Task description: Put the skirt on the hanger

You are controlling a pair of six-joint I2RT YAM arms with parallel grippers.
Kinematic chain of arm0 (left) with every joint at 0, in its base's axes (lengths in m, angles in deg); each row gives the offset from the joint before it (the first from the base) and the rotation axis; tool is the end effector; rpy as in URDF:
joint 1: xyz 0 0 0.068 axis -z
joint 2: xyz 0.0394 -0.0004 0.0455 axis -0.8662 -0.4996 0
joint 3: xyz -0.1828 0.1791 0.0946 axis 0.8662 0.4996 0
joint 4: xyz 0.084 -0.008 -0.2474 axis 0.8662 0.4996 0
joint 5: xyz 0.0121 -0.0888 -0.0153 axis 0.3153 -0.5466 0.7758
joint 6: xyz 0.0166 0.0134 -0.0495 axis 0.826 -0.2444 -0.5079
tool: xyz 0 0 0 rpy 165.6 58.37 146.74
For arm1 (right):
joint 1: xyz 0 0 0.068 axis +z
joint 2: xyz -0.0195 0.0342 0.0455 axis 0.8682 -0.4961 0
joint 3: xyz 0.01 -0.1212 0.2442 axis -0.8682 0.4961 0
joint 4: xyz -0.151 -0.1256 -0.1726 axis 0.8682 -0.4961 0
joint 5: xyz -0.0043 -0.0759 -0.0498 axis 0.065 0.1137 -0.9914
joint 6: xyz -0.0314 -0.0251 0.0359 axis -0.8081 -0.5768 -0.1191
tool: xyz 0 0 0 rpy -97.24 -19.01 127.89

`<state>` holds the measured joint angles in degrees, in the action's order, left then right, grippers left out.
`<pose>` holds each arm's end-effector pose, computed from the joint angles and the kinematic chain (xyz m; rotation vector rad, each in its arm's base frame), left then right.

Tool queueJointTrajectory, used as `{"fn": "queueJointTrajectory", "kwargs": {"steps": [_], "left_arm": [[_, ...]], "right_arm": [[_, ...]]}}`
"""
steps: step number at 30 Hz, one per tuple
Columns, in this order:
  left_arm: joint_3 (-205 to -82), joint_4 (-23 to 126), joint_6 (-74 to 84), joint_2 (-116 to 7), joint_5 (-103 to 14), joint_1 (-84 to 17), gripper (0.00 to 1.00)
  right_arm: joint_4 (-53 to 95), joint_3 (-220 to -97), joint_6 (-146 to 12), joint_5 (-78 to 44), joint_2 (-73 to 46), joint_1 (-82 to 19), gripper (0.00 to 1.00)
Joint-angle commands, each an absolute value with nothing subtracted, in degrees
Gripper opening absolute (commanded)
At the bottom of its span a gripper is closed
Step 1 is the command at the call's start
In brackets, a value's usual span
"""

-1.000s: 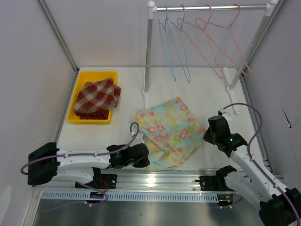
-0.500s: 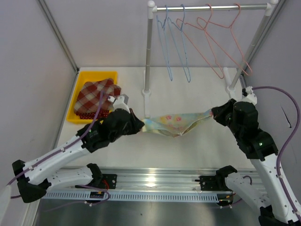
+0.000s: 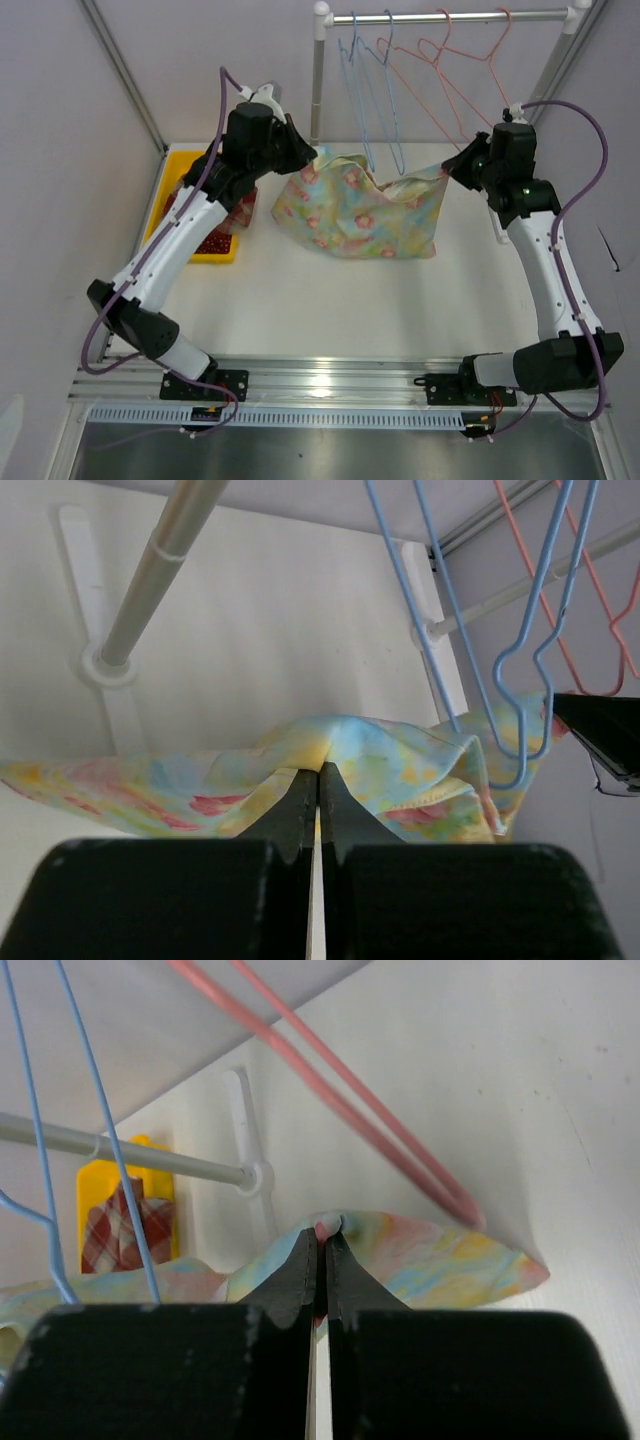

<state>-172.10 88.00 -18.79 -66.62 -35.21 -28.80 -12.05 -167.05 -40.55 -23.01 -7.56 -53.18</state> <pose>0.2879 -0.1738 0.4500 -0.0959 2.0224 -0.7420 0.2825 0.0360 0.4196 0.4482 1.9902 0.4754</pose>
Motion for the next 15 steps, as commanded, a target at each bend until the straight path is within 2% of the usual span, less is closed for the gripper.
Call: {"fn": "queueJointTrajectory", "kwargs": {"steps": [1, 6, 10, 14, 15], "left_arm": [[-180.1, 88.1, -15.3, -70.3, -40.8, -30.6, 0.00], [-183.1, 87.3, -14.1, -71.5, -43.2, -31.9, 0.00], [-178.8, 85.1, -12.9, -68.2, -44.7, -31.9, 0.00], [-162.0, 78.5, -13.6, -63.3, -46.9, -31.9, 0.00], [-154.1, 77.0, -14.4, -62.7, -47.9, -31.7, 0.00]], "right_arm": [[-7.6, -175.9, -41.7, -16.6, -9.7, -55.3, 0.00], [-8.2, -178.3, -42.2, -16.4, -10.0, -56.4, 0.00], [-7.6, -173.3, -42.3, -17.3, -5.4, -56.9, 0.00], [-8.5, -159.9, -41.6, -18.4, 0.9, -57.2, 0.00], [-8.6, -156.8, -41.0, -18.6, 2.4, -57.2, 0.00]]}}
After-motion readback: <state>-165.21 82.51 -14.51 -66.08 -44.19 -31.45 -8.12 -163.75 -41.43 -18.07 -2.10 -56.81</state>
